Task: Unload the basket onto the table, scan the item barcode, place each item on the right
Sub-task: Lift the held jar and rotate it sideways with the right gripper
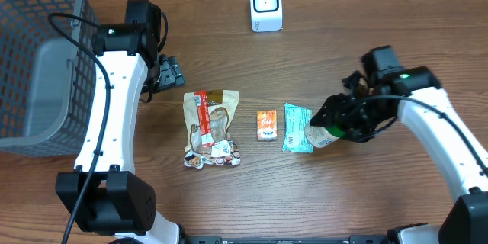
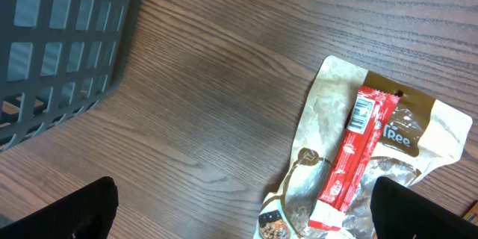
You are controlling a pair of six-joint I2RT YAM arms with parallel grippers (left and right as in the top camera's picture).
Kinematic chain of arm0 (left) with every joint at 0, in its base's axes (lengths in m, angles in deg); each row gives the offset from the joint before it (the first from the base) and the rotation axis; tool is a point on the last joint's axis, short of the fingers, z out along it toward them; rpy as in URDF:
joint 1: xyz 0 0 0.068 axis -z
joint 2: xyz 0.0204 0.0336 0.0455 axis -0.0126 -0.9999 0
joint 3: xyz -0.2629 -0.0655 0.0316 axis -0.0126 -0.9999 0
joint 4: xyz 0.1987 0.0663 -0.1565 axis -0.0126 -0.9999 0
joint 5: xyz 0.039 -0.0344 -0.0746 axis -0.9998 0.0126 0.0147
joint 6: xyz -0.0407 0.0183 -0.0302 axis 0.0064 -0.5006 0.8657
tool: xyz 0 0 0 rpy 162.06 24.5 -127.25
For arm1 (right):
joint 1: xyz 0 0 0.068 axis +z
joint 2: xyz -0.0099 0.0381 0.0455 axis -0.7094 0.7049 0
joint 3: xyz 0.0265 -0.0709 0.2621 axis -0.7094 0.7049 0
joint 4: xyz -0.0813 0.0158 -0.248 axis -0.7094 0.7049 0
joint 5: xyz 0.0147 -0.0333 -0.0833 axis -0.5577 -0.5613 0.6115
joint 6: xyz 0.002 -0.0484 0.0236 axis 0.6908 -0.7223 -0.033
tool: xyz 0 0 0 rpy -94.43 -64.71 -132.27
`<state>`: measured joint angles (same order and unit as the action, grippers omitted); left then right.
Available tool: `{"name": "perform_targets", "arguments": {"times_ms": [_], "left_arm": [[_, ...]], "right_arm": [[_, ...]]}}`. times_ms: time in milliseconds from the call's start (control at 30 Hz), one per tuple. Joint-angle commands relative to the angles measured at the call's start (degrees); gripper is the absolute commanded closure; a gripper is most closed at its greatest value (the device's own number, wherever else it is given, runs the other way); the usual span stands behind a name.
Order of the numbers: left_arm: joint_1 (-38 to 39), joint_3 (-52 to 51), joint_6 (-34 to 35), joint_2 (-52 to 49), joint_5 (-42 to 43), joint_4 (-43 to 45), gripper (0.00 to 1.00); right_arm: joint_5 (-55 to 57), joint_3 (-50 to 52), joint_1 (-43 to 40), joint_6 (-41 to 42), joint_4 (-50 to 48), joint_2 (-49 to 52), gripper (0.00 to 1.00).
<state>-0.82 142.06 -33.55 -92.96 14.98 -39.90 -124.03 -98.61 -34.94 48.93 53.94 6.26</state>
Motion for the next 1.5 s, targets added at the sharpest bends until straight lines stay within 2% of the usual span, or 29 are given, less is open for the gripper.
{"name": "perform_targets", "arguments": {"times_ms": [0,267,333,500,867,1067,1467], "left_arm": [[0.1,1.3,1.0,-0.1,-0.4,0.0,0.0],[0.1,1.3,1.0,-0.1,-0.4,0.0,0.0],[0.1,1.3,1.0,-0.1,-0.4,0.0,0.01],[0.1,1.3,1.0,-0.1,-0.4,0.0,0.01],[0.1,1.3,1.0,-0.1,-0.4,0.0,0.0],[0.1,1.3,1.0,-0.1,-0.4,0.0,0.01],[0.1,1.3,1.0,-0.1,-0.4,0.0,0.0]], "right_arm": [[-14.4,-0.4,-4.0,0.7,2.9,-0.7,0.96],[-24.5,-0.4,-6.5,1.2,10.8,-0.7,0.97],[-26.8,-0.4,-6.5,3.4,12.1,-0.7,0.96],[-26.9,-0.4,-6.5,6.7,12.6,-0.7,0.96],[-29.9,-0.4,-6.5,7.0,12.9,-0.7,0.96],[-29.9,-0.4,-6.5,11.2,12.7,-0.7,0.96],[-29.7,-0.4,-6.5,11.2,12.4,-0.7,0.96]]}}
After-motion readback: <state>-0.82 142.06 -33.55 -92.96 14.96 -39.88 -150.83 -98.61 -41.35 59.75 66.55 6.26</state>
